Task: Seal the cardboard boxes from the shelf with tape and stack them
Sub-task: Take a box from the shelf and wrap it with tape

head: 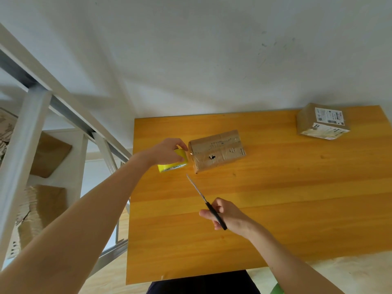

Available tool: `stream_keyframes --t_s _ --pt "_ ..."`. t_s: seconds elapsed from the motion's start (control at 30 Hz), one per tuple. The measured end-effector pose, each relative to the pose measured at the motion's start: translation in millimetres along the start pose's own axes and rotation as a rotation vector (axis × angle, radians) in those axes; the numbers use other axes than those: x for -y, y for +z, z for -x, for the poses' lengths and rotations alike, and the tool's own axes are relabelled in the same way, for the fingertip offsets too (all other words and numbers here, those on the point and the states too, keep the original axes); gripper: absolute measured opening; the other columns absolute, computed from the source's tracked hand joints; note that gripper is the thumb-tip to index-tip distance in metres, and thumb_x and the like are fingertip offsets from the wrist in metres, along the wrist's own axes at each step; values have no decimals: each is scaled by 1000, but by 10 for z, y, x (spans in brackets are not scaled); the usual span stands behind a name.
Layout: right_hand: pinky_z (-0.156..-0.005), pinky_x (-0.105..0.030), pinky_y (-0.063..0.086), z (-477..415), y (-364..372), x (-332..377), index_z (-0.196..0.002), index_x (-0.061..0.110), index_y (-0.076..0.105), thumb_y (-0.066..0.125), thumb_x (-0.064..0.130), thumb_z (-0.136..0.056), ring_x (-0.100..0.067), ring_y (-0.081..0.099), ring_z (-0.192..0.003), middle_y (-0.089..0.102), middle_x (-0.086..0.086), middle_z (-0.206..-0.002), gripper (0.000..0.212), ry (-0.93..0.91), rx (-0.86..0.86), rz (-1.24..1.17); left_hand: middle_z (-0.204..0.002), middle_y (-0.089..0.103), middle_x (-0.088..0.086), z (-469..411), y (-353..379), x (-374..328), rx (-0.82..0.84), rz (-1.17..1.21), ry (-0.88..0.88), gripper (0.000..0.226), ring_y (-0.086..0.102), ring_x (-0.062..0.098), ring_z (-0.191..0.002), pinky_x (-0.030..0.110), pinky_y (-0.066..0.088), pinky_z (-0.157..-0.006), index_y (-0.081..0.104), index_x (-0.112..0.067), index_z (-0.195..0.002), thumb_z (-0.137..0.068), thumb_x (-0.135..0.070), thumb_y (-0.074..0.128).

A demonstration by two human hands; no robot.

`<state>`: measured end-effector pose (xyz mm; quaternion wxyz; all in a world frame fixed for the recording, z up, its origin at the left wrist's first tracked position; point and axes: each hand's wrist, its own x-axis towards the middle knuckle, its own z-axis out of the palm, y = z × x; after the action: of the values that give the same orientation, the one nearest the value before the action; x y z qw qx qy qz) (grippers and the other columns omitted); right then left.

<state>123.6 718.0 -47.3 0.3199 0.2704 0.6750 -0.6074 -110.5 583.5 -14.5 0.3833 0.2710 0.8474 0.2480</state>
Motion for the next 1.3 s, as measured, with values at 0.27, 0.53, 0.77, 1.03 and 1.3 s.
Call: stream_keyframes --t_s 0.27,0.53,0.77,1.03,1.3 --pt "-61 -32 57 -95 111 373 -106 9 55 70 66 -64 -12 57 -60 59 -2 -67 73 -57 -42 -266 -130 53 6 -28 10 -44 -17 -28 -8 35 47 22 -123 28 36 -90 60 -16 -119 -84 -14 66" --pt "-59 -35 56 -153 94 489 -93 11 55 68 64 -70 -15 57 -60 58 -7 -68 59 -79 -45 -278 -114 56 2 -43 -14 -78 -81 -46 -21 33 48 15 -100 23 37 -75 64 -13 -114 -81 -10 63" --pt "-55 -33 55 -53 119 245 -102 7 58 69 58 -72 -15 54 -59 56 -7 -67 60 -67 -73 -273 -114 56 2 -75 -17 -60 -86 -37 -17 31 50 16 -105 26 40 -80 66 -14 -112 -82 -11 61" --pt "-49 -31 54 -201 159 501 -95 8 56 68 62 -68 -12 57 -55 58 -2 -62 61 -75 -121 -269 -103 58 1 -77 23 -60 -85 -22 -30 27 54 16 -92 22 41 -66 66 -18 -106 -80 -12 62" --pt "-45 -27 50 -266 177 640 -92 7 56 65 59 -81 -10 58 -54 60 -1 -61 54 -108 -183 -227 -100 53 -3 -81 29 -72 -102 -76 -45 29 53 16 -91 20 39 -61 67 -16 -107 -79 -15 62"
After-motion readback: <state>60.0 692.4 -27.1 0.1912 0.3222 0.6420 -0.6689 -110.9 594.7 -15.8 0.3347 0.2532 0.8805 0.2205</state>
